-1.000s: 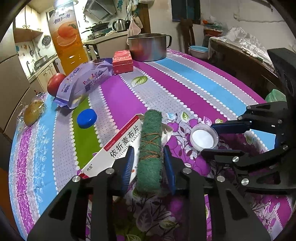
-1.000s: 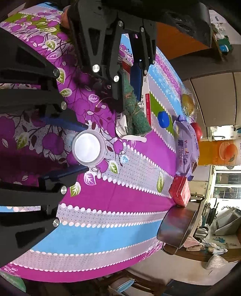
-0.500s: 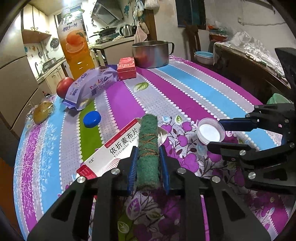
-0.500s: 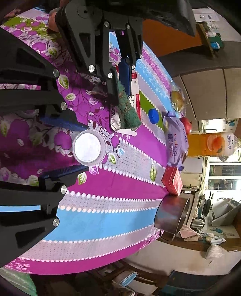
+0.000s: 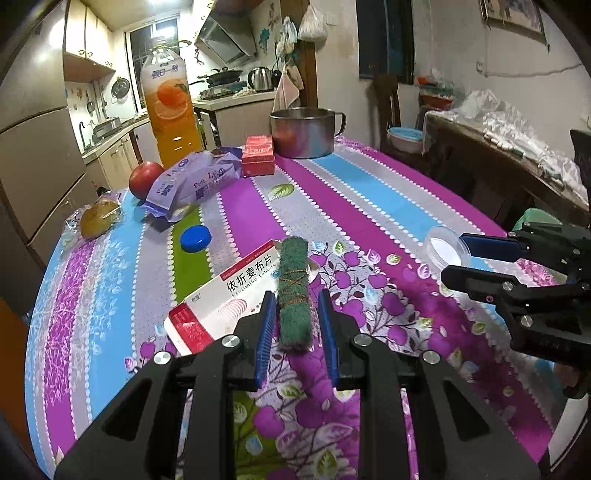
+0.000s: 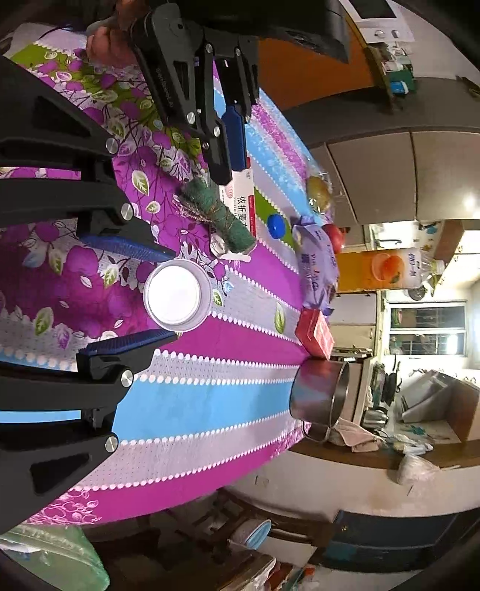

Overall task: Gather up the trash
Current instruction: 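Lift the green scrubber and white lid up from the table with both tools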

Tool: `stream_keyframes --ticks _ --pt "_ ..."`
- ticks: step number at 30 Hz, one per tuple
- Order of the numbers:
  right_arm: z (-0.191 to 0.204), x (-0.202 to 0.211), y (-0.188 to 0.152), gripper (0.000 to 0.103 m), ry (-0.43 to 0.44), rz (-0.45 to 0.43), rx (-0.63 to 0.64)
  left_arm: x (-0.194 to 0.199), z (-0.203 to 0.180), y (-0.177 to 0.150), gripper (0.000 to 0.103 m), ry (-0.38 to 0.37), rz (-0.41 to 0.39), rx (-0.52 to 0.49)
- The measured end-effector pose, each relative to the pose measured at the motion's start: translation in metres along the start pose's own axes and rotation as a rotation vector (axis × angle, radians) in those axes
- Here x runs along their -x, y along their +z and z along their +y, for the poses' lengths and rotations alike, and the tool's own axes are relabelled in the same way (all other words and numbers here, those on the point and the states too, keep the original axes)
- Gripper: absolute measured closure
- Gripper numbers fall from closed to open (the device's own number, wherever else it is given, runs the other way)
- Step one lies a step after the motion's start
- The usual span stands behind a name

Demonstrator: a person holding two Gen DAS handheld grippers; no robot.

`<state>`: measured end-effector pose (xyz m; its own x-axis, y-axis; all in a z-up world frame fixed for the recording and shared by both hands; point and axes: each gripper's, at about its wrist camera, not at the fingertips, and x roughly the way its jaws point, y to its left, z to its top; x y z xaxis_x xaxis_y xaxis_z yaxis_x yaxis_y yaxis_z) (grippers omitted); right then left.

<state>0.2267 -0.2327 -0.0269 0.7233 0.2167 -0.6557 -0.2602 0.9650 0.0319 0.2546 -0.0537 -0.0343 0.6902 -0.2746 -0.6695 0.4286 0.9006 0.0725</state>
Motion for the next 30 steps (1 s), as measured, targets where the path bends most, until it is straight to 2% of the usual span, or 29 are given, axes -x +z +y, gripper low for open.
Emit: stream_keyframes --ticks 5,6,7,9,10,11,14,16,20,25,30 --pt "-0.001 -0.003 -0.006 0.064 0.007 0.017 -0.019 -0.013 -0.006 -0.002 0.080 -0.011 0.041 -0.032" --pt "-0.001 -0.003 -0.007 0.064 0.008 0.018 -0.022 -0.016 -0.006 -0.001 0.076 -0.010 0.043 -0.023" --pt "-0.001 -0.005 -0.008 0.063 0.011 0.020 -0.027 -0.018 -0.005 0.000 0.071 -0.021 0.045 -0.013" --pt "-0.001 -0.007 -0.010 0.063 0.017 0.024 -0.034 -0.022 -0.002 0.004 0.037 -0.014 0.030 0.009" --pt "-0.002 -0.008 -0.010 0.063 0.021 0.026 -0.039 -0.026 -0.002 0.006 0.031 0.003 0.024 0.011" --pt "-0.002 -0.010 -0.011 0.063 0.024 0.029 -0.042 -0.032 0.000 0.007 0.030 0.017 0.031 0.014" --pt "-0.003 -0.014 -0.012 0.063 0.029 0.034 -0.048 -0.051 0.006 0.010 0.032 0.019 0.085 0.039" --pt "-0.004 -0.017 -0.012 0.063 0.032 0.036 -0.051 -0.057 0.005 0.008 0.039 0.018 0.114 0.034" --pt "-0.003 -0.024 -0.011 0.063 0.038 0.043 -0.053 -0.060 -0.001 0.006 0.042 0.034 0.120 0.011" --pt "-0.002 -0.030 -0.010 0.063 0.046 0.045 -0.059 -0.064 -0.004 0.009 0.058 0.075 0.128 -0.004" --pt "-0.005 -0.031 -0.011 0.063 0.045 0.044 -0.065 -0.061 -0.001 0.010 0.080 0.084 0.119 0.010"
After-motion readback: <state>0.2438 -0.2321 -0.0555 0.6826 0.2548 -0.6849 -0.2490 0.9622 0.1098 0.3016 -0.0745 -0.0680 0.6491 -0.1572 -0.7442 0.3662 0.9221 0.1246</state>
